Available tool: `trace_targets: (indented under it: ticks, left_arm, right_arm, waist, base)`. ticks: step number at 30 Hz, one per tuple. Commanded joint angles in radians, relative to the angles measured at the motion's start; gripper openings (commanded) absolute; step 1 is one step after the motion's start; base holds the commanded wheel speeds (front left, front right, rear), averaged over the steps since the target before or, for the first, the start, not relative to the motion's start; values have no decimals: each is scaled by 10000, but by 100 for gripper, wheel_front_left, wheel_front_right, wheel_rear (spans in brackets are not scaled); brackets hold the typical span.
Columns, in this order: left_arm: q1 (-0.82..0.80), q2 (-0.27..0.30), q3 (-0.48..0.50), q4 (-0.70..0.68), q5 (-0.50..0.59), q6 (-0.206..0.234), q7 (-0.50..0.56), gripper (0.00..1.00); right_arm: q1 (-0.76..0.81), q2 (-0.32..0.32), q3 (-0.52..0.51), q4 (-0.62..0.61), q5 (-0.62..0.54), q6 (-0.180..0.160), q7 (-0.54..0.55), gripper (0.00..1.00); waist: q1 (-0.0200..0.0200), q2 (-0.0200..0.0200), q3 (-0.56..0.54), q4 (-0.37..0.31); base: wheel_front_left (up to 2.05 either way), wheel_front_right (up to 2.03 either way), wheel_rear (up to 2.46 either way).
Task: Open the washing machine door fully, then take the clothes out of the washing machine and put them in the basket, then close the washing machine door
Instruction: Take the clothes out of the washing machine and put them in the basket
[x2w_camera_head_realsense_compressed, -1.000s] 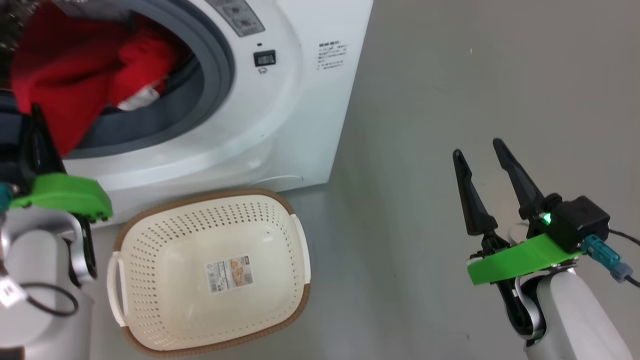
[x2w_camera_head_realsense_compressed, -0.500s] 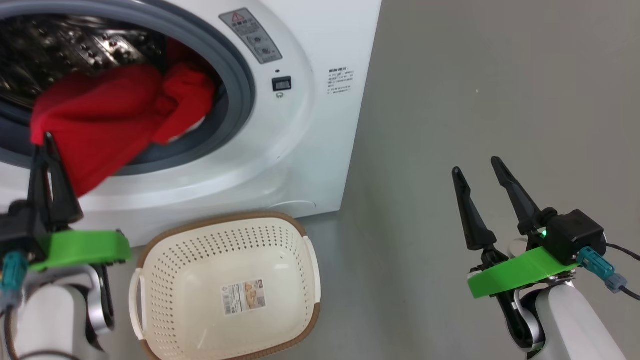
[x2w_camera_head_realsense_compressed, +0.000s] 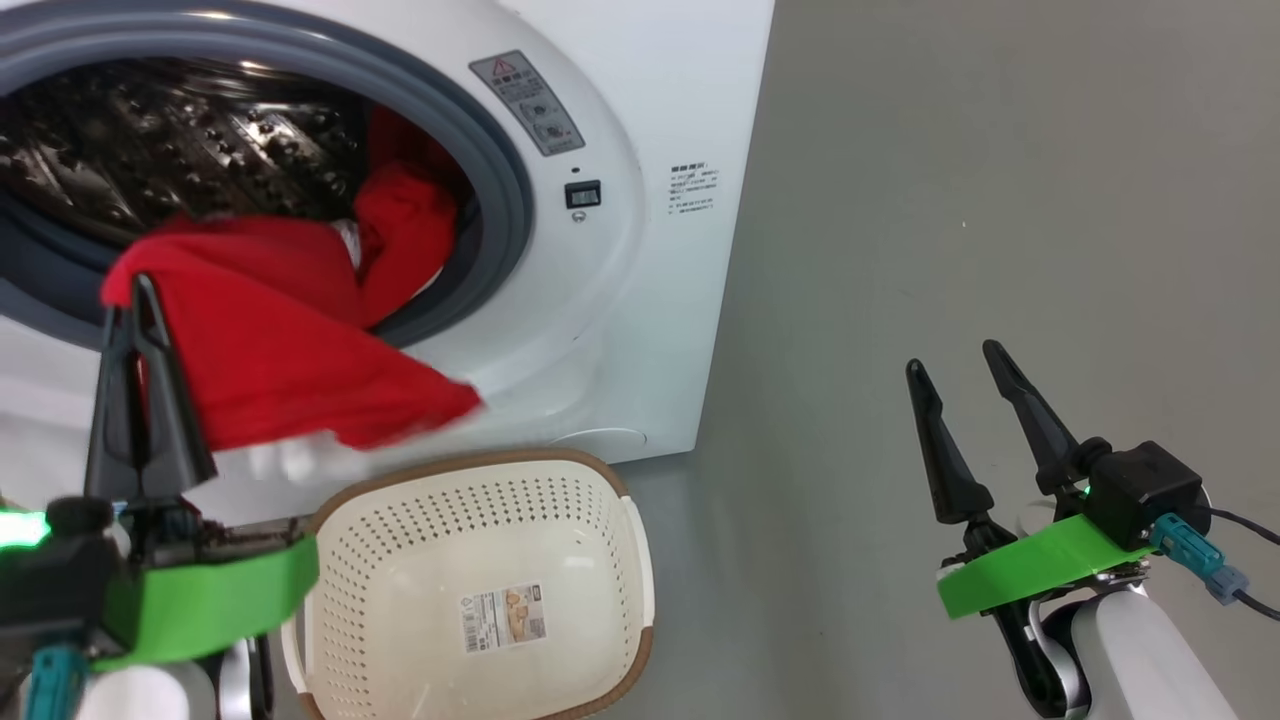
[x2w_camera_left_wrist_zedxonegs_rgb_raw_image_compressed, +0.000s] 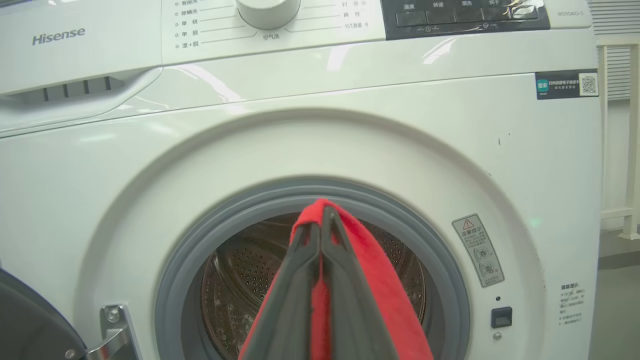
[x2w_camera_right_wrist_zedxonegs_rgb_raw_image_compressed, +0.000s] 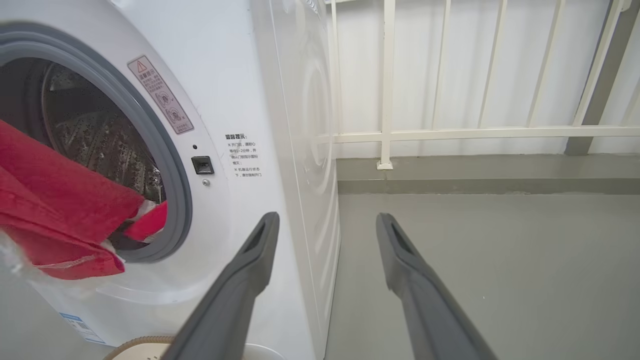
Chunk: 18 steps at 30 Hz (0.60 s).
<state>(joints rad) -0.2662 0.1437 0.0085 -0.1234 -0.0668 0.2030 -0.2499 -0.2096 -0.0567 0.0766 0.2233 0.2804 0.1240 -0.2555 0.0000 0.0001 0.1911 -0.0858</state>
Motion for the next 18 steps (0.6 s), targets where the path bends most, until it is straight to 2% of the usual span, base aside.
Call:
trace_targets:
  ticks: [1,11,18]
  left_arm:
    - [72,201,250,-646,196,59,-108,0]
    - [429,-13,-307,-2689,553,226,-50,0]
    - [637,-502,-823,-1689,-137,163,-95,0]
  right_arm:
    - [-31,27,209,-214,-89,67,-63,100]
    - [-13,36,190,-264,-138,67,-63,100]
    - [-132,38,316,-302,-120,67,-63,100]
  waist:
    - [0,-1,-51,41]
    - [0,-1,-7,237]
    - [0,-1,302,301]
  base:
    - [0,0,0]
    - [0,0,0]
    - [0,0,0]
